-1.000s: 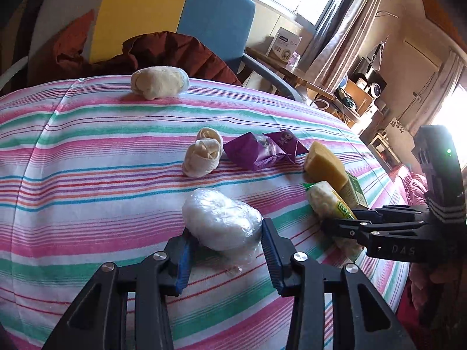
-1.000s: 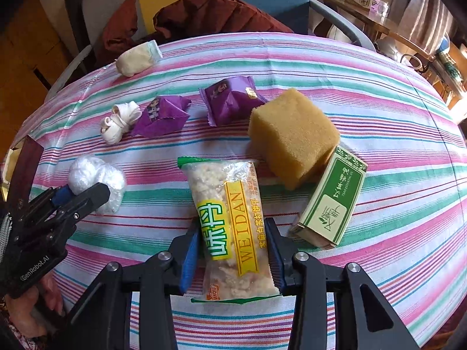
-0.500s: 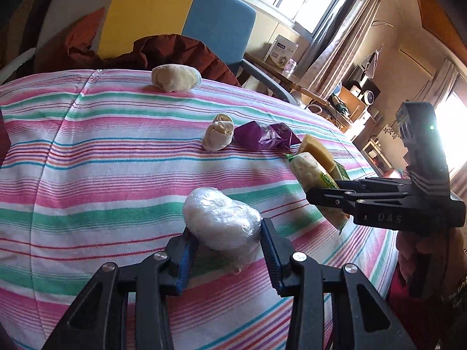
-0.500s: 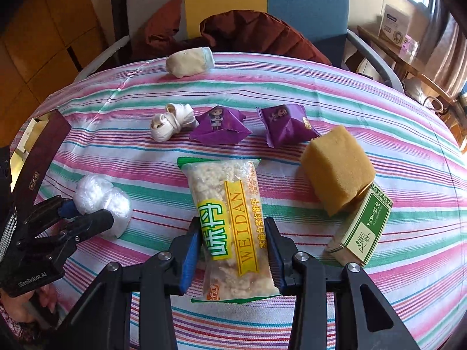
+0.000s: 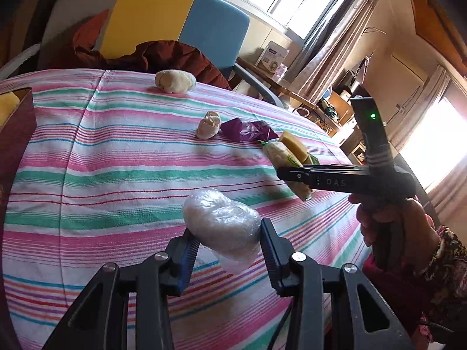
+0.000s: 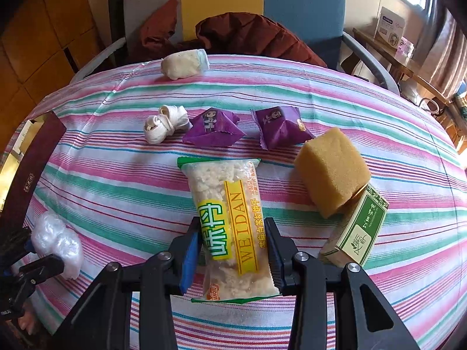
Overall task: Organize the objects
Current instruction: 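Carry the noodle bag and white bundle into the gold tray and open both tools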
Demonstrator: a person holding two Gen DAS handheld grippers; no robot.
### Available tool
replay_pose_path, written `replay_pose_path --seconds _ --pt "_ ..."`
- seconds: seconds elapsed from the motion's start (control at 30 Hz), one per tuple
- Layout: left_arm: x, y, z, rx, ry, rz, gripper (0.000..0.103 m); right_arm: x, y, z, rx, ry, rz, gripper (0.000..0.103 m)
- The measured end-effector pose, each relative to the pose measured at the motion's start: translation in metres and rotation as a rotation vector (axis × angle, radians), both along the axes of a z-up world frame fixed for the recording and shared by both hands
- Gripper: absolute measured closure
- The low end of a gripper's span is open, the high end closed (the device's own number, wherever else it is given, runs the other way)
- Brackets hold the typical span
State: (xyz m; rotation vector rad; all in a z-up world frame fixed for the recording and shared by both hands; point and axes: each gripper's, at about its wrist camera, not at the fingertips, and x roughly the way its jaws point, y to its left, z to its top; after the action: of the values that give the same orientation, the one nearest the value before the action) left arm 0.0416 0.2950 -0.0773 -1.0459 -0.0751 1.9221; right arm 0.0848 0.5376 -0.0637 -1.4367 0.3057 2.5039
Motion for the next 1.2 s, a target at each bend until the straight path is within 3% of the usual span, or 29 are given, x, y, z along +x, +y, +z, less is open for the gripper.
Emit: replay_pose_path --seconds 0.27,0.53,0.83,0.97,1.07,1.2 --pt "-0.005 -0.051 0.04 0.083 0.018 0.05 0.062 0.004 0.003 0.002 -0.039 0.021 -0.043 0.061" --pt "-0.03 -0.118 0.048 0.109 -0.007 0.179 0.062 0.006 -0.012 0.006 -0.024 0.045 -0.025 0.061" --pt "-0.074 -0.208 0.044 0.048 -0.004 0.39 0.062 0.012 -0.043 0.028 0.037 0.134 -0.012 0.062" --pt "-0.104 -0.249 0.036 0.035 -0.057 0.489 0.062 0.006 -0.076 0.037 -0.002 0.143 0.035 0.062" --pt "-0.123 -0.266 0.023 -0.041 -0.1 0.522 0.062 -0.003 -0.111 0.044 -0.035 0.155 0.098 0.062" --pt "-0.141 -0.284 0.011 -0.086 -0.132 0.563 0.062 -0.017 -0.157 0.054 -0.082 0.175 0.184 0.062"
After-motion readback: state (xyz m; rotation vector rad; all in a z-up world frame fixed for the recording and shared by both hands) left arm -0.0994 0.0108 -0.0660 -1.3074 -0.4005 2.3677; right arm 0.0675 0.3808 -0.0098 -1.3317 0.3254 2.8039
